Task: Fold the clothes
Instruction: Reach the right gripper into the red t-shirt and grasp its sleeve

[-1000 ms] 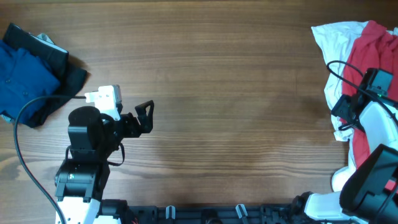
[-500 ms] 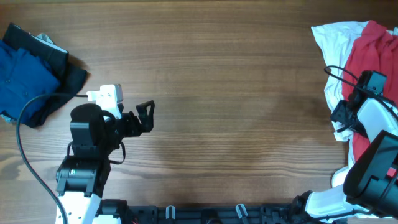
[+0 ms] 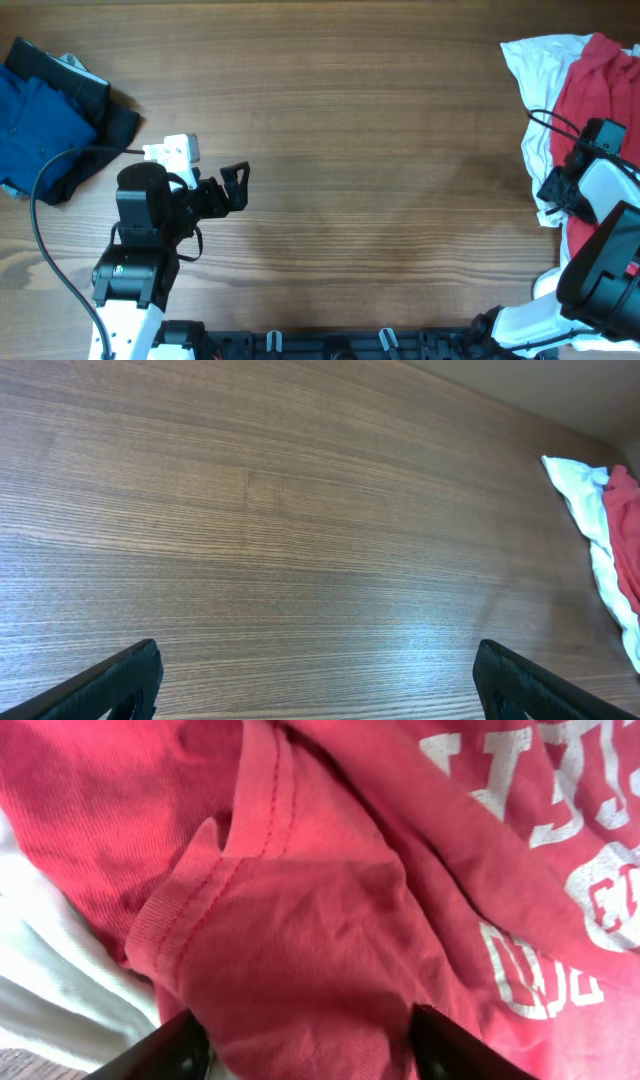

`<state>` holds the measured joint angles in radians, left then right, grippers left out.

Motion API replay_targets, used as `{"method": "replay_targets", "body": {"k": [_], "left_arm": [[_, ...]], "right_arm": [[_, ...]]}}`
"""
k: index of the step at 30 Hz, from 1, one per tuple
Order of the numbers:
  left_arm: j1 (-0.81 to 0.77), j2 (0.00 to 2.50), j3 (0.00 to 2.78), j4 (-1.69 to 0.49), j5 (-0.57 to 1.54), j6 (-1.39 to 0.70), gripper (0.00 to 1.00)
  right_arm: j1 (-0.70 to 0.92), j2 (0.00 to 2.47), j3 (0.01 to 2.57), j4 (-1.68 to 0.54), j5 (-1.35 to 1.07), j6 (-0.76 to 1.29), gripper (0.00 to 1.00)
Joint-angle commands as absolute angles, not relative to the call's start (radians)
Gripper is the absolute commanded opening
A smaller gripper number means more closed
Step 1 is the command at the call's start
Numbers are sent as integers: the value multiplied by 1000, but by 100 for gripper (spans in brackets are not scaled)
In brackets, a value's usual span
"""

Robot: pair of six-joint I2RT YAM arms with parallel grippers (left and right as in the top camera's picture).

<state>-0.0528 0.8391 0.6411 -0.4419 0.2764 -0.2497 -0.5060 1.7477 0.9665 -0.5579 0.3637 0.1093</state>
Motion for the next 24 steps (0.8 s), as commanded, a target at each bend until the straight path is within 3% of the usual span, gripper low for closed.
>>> {"method": "replay_targets", "body": {"k": [1, 8, 12, 18, 24], "left_arm": [[-48, 841, 664, -439, 292, -255, 100], [-48, 841, 664, -439, 292, -255, 100], [-48, 841, 664, -439, 292, -255, 100], [-48, 841, 664, -439, 292, -255, 100], [-48, 841, 664, -439, 292, -255, 100]], "right_arm": [[-511, 1761, 974, -529, 357, 107, 54], [-511, 1761, 978, -498, 354, 108, 40], [-511, 1760, 987, -493, 351, 108, 36], [-511, 1756, 1009, -494, 339, 108, 10], [-511, 1741, 1037, -501, 319, 108, 8]]}}
